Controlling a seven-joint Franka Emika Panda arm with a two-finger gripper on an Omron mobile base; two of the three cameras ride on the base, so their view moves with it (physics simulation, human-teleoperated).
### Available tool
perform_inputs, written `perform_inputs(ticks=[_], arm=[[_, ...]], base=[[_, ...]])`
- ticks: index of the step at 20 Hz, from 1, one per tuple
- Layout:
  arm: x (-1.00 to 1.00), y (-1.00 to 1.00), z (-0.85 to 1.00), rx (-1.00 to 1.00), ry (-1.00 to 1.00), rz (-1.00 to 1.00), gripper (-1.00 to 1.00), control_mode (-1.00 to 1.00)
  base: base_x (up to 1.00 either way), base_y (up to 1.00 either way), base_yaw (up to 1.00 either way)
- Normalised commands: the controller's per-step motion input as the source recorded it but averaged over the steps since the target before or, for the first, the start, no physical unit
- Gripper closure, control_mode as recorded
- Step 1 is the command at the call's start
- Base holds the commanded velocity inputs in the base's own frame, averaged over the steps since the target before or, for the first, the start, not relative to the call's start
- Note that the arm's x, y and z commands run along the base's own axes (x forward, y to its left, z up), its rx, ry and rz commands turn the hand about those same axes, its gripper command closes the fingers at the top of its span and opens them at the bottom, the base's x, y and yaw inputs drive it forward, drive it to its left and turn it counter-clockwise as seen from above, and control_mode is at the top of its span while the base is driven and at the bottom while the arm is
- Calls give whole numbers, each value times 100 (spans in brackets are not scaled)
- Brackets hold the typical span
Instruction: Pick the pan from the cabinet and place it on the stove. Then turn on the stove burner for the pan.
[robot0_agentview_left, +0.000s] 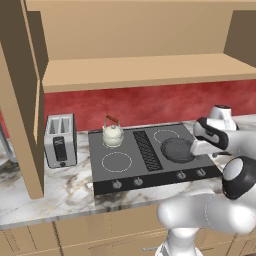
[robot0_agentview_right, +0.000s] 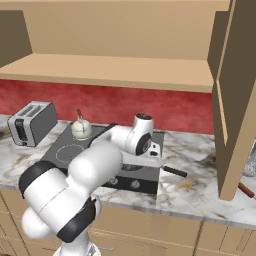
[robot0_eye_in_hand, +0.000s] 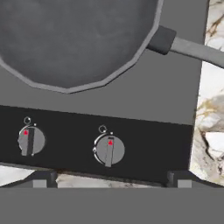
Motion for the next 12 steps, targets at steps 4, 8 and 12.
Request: perform_inputs(ticks=[4, 8, 12], arm=[[0, 0, -14, -10, 14, -23, -100, -100], [-1, -4, -28, -1, 0, -6, -100, -100], [0, 1, -15, 0, 0, -1, -100, -100]], base=[[0, 0, 0], [0, 0, 0], [0, 0, 0]])
